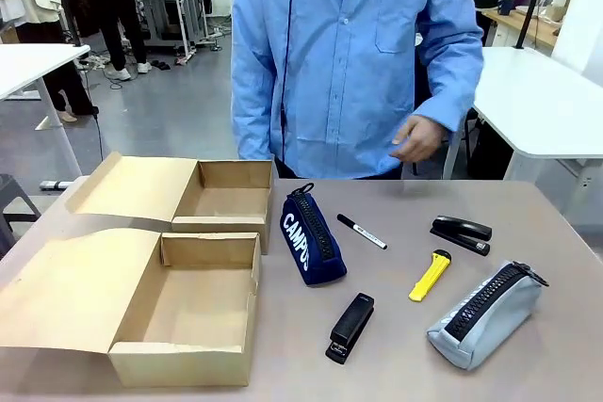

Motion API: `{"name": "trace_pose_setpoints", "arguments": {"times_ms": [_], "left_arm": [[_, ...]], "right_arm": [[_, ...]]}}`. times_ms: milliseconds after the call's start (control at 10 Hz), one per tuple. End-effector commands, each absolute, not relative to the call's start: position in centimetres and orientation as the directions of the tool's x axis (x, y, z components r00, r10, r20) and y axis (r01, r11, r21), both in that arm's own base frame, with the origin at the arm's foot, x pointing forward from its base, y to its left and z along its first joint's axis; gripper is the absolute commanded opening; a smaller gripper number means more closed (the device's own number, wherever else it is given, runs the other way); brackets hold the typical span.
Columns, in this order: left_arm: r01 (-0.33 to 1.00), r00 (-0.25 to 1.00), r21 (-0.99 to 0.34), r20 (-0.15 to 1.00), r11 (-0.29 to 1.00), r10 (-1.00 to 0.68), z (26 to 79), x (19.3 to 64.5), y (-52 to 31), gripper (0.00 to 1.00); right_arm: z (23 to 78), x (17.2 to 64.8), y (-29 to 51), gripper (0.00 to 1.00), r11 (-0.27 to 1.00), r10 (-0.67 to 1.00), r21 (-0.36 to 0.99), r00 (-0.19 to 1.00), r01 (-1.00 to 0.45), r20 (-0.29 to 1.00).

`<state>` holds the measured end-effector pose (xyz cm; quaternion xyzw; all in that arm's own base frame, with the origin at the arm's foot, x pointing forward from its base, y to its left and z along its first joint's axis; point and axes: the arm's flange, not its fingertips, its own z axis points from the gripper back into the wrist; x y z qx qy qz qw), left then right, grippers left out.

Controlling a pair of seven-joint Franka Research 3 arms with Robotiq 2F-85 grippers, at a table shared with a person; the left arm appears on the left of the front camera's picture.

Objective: Place items inside the box.
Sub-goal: Pick up a Pencil pouch or Stapler and place it inside the Mailer Box closest to the robot.

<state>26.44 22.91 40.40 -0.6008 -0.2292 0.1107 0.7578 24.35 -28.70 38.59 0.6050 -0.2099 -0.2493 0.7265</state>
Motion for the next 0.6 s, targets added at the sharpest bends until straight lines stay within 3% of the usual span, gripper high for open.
{"name": "trace_pose_setpoints", "arguments": {"times_ms": [0, 100, 200, 300, 500], "left_arm": [[0.133, 0.871, -0.958, 0.235, 0.253, 0.432, 40.3, 26.3, 23.0, 1.00], [0.133, 0.871, -0.958, 0.235, 0.253, 0.432, 40.3, 26.3, 23.0, 1.00], [0.133, 0.871, -0.958, 0.235, 0.253, 0.432, 40.3, 26.3, 23.0, 1.00], [0.133, 0.871, -0.958, 0.235, 0.253, 0.432, 40.3, 26.3, 23.0, 1.00], [0.133, 0.871, -0.958, 0.235, 0.253, 0.432, 40.3, 26.3, 23.0, 1.00]], "right_arm": [[41.2, 25.1, -24.6, 1.00, 0.355, -0.536, 0.934, 0.826, 0.034, 0.174], [41.9, 25.5, -24.6, 1.00, 0.415, -0.528, 0.908, 0.826, 0.050, 0.196], [39.9, 26.2, -29.1, 1.00, 0.264, -0.589, 0.958, 0.805, 0.108, 0.071], [37.4, 25.1, -31.3, 1.00, 0.230, -0.597, 0.958, 0.803, 0.168, 0.002], [34.2, 22.5, -31.9, 1.00, 0.174, -0.593, 0.975, 0.805, 0.135, -0.006]]}}
